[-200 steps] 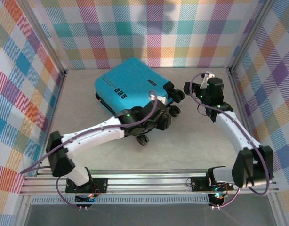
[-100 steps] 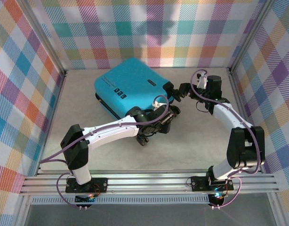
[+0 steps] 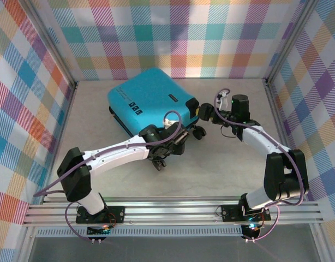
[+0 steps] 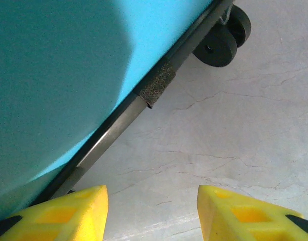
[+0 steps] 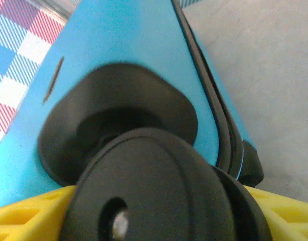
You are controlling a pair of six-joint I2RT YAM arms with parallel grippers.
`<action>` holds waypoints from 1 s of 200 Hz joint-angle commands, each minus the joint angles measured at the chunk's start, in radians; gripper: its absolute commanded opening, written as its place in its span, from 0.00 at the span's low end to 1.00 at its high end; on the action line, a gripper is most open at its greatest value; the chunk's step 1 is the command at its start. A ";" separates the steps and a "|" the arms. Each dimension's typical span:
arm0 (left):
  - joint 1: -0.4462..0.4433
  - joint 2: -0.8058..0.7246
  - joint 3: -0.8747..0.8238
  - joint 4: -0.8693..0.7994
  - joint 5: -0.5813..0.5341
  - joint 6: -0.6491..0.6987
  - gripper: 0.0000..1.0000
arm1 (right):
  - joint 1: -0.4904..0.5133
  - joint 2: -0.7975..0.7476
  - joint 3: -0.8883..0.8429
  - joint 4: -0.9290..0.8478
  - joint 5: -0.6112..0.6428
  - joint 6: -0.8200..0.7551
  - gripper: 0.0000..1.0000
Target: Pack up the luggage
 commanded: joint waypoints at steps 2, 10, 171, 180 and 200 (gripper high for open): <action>0.054 -0.075 -0.044 -0.075 -0.099 -0.009 0.50 | 0.020 -0.040 -0.016 0.001 -0.042 0.008 0.76; 0.064 -0.091 -0.056 -0.083 -0.110 -0.007 0.50 | 0.027 -0.049 -0.026 0.009 -0.038 0.012 0.76; 0.288 -0.342 -0.014 -0.217 -0.120 0.177 0.51 | 0.149 -0.065 -0.085 0.061 -0.007 0.062 0.70; 0.278 -0.336 0.007 -0.205 -0.087 0.180 0.51 | 0.160 -0.054 -0.083 0.064 0.000 0.061 0.69; 0.211 -0.278 0.086 -0.197 -0.065 0.202 0.53 | 0.162 -0.037 -0.085 0.045 0.054 0.056 0.69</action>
